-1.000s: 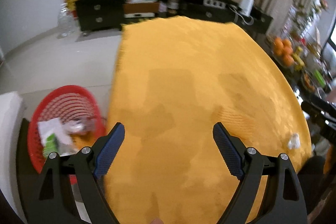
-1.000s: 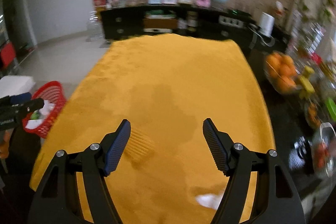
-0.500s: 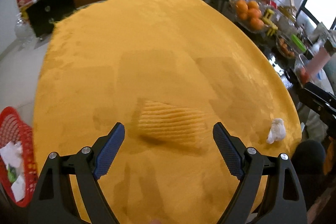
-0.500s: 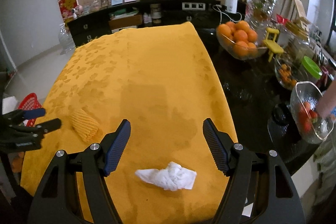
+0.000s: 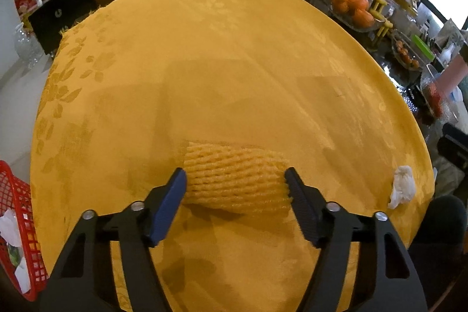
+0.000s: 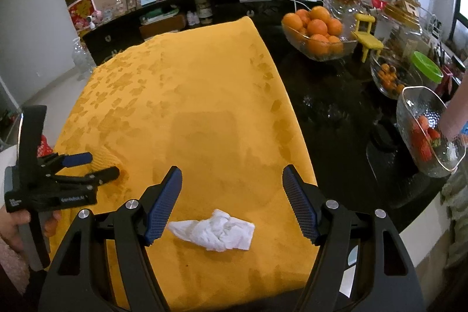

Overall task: Collect trash
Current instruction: 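Grasp the orange foam net with the left tool, then hold the foam net in the left tool while the right tool grasps the white tissue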

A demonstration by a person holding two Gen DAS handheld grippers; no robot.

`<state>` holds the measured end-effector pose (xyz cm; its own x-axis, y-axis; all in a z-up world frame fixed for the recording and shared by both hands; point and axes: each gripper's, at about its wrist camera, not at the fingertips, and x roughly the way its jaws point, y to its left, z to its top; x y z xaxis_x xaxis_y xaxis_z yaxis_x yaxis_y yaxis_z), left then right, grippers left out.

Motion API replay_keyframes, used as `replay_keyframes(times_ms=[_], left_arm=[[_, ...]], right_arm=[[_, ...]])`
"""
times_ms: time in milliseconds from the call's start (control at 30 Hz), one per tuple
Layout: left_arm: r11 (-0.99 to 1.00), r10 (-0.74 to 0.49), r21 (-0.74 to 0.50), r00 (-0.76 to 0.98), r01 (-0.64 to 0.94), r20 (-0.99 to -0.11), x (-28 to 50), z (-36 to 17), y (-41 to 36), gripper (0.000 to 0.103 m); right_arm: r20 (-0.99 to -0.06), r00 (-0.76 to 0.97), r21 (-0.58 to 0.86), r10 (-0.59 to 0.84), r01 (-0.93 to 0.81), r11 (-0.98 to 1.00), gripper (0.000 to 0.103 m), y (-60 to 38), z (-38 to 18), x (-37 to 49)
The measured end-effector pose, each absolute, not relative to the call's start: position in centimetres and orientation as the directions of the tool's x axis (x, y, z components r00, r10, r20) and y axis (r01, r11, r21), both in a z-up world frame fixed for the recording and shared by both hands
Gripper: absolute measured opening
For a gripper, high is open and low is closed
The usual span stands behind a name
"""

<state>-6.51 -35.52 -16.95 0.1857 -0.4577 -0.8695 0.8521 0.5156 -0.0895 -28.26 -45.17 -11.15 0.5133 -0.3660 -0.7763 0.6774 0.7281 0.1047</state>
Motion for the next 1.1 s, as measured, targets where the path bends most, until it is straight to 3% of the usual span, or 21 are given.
replay_keyframes(times_ms=[233,333,733,1100], left_arm=[[0.501,-0.483,-0.112,0.171,0.858,-0.859,-6.8,-16.8,-35.3,0.034],[0.499,-0.492,-0.138,0.148,0.856,-0.858,-6.8,-16.7,-35.0,0.027],[0.513,-0.513,-0.162,0.149,0.843,-0.846,-6.7,-15.5,-32.7,0.024],[0.560,-0.519,-0.146,0.209,0.815,-0.829,-5.8,-13.5,-29.5,0.024]], right_arm=[[-0.812,0.490,0.113,-0.316,0.663,0.740,0.069,-44.1,-12.6,-27.7],[-0.840,0.461,0.105,-0.287,0.656,0.748,0.069,-43.3,-13.7,-27.0],[-0.882,0.409,0.098,-0.234,0.645,0.758,0.068,-42.2,-16.7,-25.2],[-0.885,0.414,0.097,-0.214,0.612,0.784,0.034,-43.0,-17.6,-23.3]])
